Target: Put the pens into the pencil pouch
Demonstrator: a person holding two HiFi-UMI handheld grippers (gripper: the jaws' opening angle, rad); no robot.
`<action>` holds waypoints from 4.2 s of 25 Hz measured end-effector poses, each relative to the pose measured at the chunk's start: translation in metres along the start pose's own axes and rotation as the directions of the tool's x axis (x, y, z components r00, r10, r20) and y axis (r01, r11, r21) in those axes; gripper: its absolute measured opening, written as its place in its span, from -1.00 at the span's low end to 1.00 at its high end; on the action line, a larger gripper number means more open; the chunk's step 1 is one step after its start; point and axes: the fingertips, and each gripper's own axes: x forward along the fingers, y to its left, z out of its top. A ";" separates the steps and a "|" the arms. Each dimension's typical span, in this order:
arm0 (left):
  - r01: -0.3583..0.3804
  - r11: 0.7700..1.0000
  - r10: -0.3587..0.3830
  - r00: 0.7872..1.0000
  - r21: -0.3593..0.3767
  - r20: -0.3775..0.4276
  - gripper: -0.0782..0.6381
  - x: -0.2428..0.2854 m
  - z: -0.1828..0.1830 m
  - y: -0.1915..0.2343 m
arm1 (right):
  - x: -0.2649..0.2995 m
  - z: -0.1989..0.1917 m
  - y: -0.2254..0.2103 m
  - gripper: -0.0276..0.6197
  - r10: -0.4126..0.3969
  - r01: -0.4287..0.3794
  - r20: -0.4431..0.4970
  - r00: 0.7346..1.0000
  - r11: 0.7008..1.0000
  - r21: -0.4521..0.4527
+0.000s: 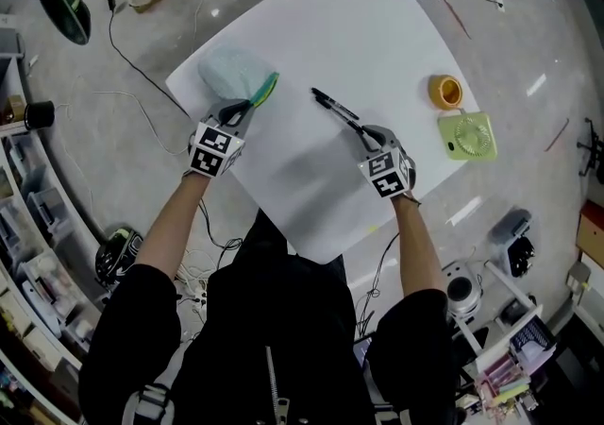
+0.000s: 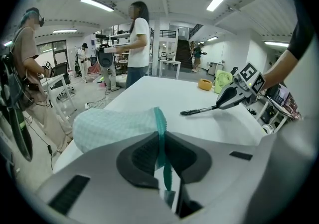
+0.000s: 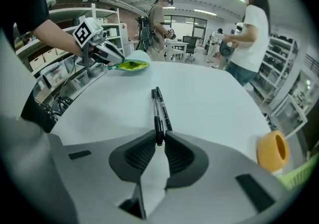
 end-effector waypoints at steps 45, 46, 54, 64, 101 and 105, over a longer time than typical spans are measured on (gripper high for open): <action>0.075 0.997 -0.074 0.996 -0.012 0.054 -0.64 -0.002 0.011 -0.005 | 0.060 0.164 0.081 -0.71 0.145 -0.158 0.169 0.975 0.985 0.066; 0.078 0.997 -0.077 0.996 -0.014 0.054 -0.64 -0.003 0.011 -0.005 | 0.062 0.167 0.083 -0.71 0.147 -0.160 0.174 0.974 0.985 0.065; 0.113 0.993 -0.110 0.991 -0.031 0.075 -0.64 -0.006 0.015 -0.007 | 0.073 0.191 0.092 -0.71 0.158 -0.173 0.213 0.964 0.984 0.052; 0.142 0.988 -0.137 0.987 -0.056 0.087 -0.64 -0.004 0.023 -0.009 | 0.084 0.203 0.089 -0.71 0.167 -0.186 0.258 0.952 0.981 0.051; 0.162 0.983 -0.152 0.983 -0.092 0.107 -0.64 -0.005 0.025 -0.008 | 0.034 0.169 0.047 -0.42 0.024 -0.041 0.278 0.960 0.998 0.054; 0.158 0.983 -0.150 0.984 -0.088 0.098 -0.64 -0.002 0.022 -0.009 | 0.023 0.146 0.033 -0.42 -0.006 -0.009 0.247 0.969 0.998 0.061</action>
